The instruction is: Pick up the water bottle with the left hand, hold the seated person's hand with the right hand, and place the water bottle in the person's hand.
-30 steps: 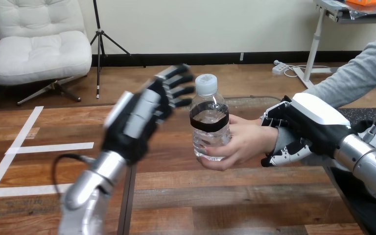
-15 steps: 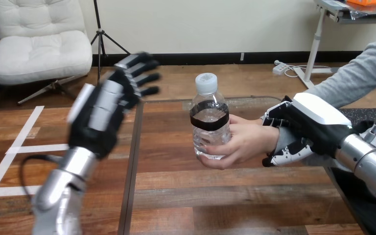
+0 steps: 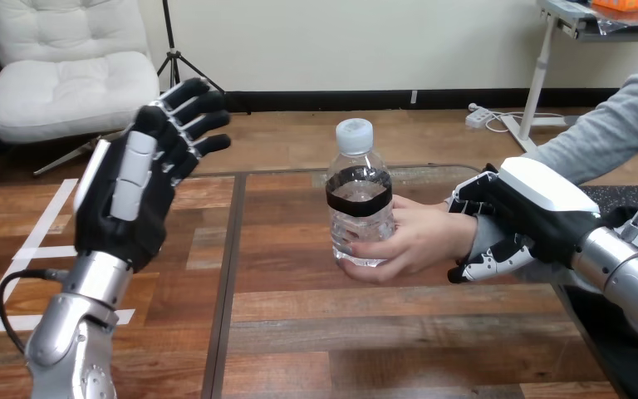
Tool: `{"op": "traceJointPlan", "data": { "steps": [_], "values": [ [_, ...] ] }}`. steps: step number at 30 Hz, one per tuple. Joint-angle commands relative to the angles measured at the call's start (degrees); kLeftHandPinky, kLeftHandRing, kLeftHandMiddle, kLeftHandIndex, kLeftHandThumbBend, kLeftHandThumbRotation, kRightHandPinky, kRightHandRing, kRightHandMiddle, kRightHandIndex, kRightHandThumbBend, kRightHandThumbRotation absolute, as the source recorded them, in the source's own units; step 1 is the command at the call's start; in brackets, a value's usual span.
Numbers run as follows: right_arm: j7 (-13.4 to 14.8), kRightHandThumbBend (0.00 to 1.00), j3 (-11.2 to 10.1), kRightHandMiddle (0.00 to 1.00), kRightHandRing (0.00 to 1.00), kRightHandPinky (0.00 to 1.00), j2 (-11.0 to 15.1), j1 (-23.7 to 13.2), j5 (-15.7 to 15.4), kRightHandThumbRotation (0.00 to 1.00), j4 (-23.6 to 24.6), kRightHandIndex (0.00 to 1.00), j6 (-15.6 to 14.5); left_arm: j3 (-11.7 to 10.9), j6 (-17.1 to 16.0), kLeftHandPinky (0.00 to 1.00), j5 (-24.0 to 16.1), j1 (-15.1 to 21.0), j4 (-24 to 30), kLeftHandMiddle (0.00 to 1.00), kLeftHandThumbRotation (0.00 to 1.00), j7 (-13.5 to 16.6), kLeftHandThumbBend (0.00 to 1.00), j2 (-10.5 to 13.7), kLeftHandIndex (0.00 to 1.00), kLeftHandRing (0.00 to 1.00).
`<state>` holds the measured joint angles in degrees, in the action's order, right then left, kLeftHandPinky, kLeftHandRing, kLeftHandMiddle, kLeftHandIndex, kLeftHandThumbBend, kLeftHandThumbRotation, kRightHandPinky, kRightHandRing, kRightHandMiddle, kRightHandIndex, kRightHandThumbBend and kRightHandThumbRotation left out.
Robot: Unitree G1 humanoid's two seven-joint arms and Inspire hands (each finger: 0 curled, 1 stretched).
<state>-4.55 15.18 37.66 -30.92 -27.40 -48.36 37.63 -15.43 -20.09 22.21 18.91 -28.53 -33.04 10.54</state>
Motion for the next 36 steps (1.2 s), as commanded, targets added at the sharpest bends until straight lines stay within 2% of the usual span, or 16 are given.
{"op": "traceJointPlan", "data": {
  "steps": [1, 6, 10, 17, 21, 29, 36],
  "values": [
    [0.0, 0.82, -1.0, 0.45, 0.4, 0.37, 0.2, -2.4, 0.4, 0.0, 1.2, 0.46, 0.1, -0.3, -1.7, 0.72, 0.8, 1.5, 0.1, 0.79, 0.78, -1.0, 0.83, 0.2, 0.78, 0.79],
    [-0.7, 0.86, -0.7, 0.5, 0.45, 0.41, 0.3, -2.6, 0.1, 0.0, 1.4, 0.51, -0.7, -0.4, -1.8, 0.71, 0.7, 1.4, 0.1, 0.79, 0.76, -1.1, 0.84, 0.0, 0.77, 0.78],
    [-0.6, 0.88, -0.2, 0.55, 0.5, 0.44, 0.6, -2.5, -1.4, 0.03, 2.6, 0.56, -2.8, -0.5, -1.9, 0.71, 0.6, 1.2, 0.1, 0.79, 0.75, -1.1, 0.85, -0.2, 0.77, 0.78],
    [-1.1, 0.94, -0.2, 0.65, 0.6, 0.52, 0.8, -2.2, -2.6, 0.23, 4.5, 0.67, -4.9, -0.5, -1.7, 0.71, 0.2, 0.7, 0.6, 0.79, 0.75, -0.5, 0.85, -0.4, 0.76, 0.78],
    [-1.1, 0.97, -0.5, 0.69, 0.65, 0.56, 0.8, -1.9, -2.6, 0.33, 5.2, 0.71, -5.1, -0.3, -1.4, 0.71, 0.2, 0.4, 1.4, 0.78, 0.75, -0.3, 0.84, -0.5, 0.75, 0.77],
    [-1.2, 1.0, -0.8, 0.74, 0.7, 0.59, 0.9, -1.3, -2.6, 0.51, 6.4, 0.75, -5.4, -0.2, -1.0, 0.72, 0.3, 0.2, 1.5, 0.78, 0.74, 0.3, 0.84, -0.7, 0.75, 0.76],
    [-2.1, 1.0, -1.3, 0.75, 0.73, 0.62, 0.9, -1.0, -1.6, 0.63, 7.0, 0.77, -5.3, -0.1, -1.4, 0.72, 0.2, 0.1, 1.4, 0.78, 0.74, 0.4, 0.83, -0.8, 0.74, 0.75]
  ]
}}
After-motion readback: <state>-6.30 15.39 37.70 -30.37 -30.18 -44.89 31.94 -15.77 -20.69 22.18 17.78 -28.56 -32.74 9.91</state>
